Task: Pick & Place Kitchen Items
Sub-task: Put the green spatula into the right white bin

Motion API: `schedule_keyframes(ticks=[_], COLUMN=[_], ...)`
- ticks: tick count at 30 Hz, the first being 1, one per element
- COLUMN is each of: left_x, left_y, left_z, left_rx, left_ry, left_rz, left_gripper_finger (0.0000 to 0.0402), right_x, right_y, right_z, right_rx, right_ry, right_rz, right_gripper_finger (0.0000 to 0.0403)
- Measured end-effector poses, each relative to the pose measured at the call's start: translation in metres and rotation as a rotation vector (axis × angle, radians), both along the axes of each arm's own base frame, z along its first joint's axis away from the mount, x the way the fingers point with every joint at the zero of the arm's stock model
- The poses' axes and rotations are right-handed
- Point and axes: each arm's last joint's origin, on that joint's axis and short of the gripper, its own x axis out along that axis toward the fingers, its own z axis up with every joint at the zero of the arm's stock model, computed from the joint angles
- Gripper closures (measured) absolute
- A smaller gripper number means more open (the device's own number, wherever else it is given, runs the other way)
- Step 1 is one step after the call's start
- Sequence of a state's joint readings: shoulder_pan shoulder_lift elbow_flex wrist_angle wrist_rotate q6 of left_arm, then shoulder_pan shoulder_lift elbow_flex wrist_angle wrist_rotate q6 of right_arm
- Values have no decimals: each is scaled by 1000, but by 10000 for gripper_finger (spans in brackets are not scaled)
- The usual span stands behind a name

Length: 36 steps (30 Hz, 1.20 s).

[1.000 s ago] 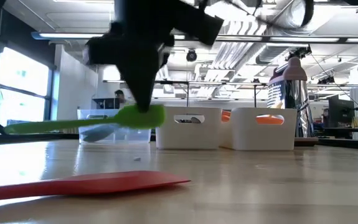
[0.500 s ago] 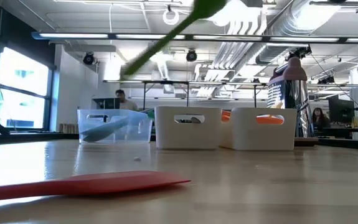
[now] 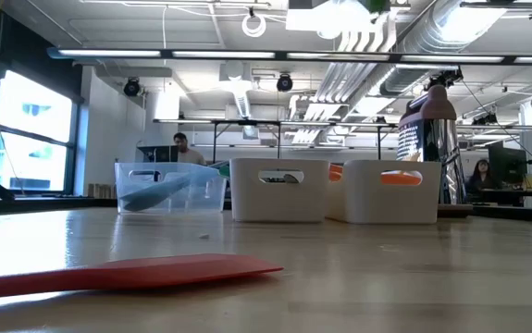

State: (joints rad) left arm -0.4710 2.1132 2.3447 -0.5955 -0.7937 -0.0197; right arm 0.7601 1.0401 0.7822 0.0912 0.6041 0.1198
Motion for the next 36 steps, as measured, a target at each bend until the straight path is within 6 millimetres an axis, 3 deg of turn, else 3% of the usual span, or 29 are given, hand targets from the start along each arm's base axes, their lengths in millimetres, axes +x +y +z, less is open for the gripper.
schedule_keyframes(ticks=[16, 20, 26, 36], left_x=[9, 9, 9, 9], left_y=[0, 0, 0, 2], left_z=[8, 8, 8, 5], left_rx=[-39, -38, -42, -16], left_ry=[-92, -91, -97, -56], left_rz=[-142, -142, -145, -135], left_gripper_finger=[401, 401, 401, 380], right_x=[1, 1, 0, 0], right_y=[0, 0, 0, 0], right_z=[5, 4, 3, 1], right_rx=[-8, -16, -78, -81], right_ry=[-48, -40, -40, -18], right_rz=[-6, -6, 10, 8], right_gripper_finger=[194, 247, 384, 395])
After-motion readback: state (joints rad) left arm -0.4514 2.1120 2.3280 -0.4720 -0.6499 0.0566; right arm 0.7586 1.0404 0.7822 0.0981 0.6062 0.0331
